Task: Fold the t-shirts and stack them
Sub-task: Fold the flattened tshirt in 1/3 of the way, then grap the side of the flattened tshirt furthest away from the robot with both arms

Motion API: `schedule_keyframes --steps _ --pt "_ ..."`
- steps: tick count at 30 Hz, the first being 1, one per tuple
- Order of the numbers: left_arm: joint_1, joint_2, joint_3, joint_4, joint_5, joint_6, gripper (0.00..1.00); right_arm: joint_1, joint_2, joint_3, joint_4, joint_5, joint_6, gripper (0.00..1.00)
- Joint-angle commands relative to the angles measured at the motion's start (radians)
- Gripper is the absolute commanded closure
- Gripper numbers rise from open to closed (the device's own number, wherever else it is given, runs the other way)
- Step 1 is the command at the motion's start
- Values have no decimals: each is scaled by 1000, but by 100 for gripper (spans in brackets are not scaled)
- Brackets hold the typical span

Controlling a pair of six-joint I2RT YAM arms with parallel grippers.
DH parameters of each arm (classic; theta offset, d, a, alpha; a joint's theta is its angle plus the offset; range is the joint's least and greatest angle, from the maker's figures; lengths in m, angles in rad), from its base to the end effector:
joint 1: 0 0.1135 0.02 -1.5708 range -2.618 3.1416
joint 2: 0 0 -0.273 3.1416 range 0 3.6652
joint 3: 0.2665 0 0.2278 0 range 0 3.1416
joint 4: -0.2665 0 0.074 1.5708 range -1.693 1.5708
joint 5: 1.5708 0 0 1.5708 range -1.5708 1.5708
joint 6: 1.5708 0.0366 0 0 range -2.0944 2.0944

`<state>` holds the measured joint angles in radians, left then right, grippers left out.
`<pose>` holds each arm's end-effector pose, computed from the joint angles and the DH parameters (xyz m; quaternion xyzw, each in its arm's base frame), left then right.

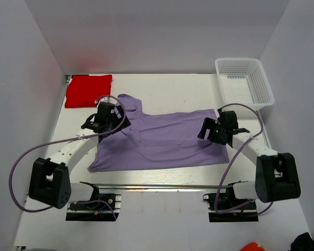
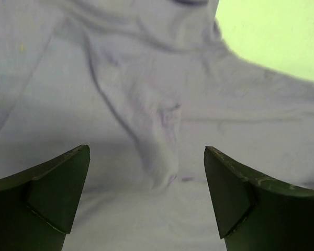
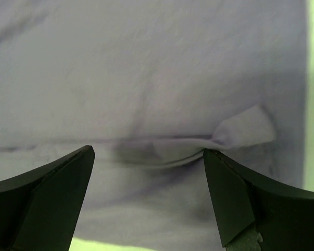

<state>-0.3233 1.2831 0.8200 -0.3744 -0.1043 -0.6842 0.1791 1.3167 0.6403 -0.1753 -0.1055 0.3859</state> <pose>0.2286 -0.0726 0.2488 -0.1857 0.9138 -0.1302 0.3370 0.2286 0.0453 0.2039 0.0780 0.9317 0.1453 0.3237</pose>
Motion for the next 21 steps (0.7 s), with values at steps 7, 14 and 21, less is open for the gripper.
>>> schedule_keyframes --steps 7,14,21 --pt "13 172 250 11 -121 84 0 -6 216 219 -21 291 7 10" --pt "61 349 405 49 -109 153 0 0 286 372 -15 193 -64 10" --pt "115 654 690 32 -109 236 7 2 302 490 -42 150 -137 10"
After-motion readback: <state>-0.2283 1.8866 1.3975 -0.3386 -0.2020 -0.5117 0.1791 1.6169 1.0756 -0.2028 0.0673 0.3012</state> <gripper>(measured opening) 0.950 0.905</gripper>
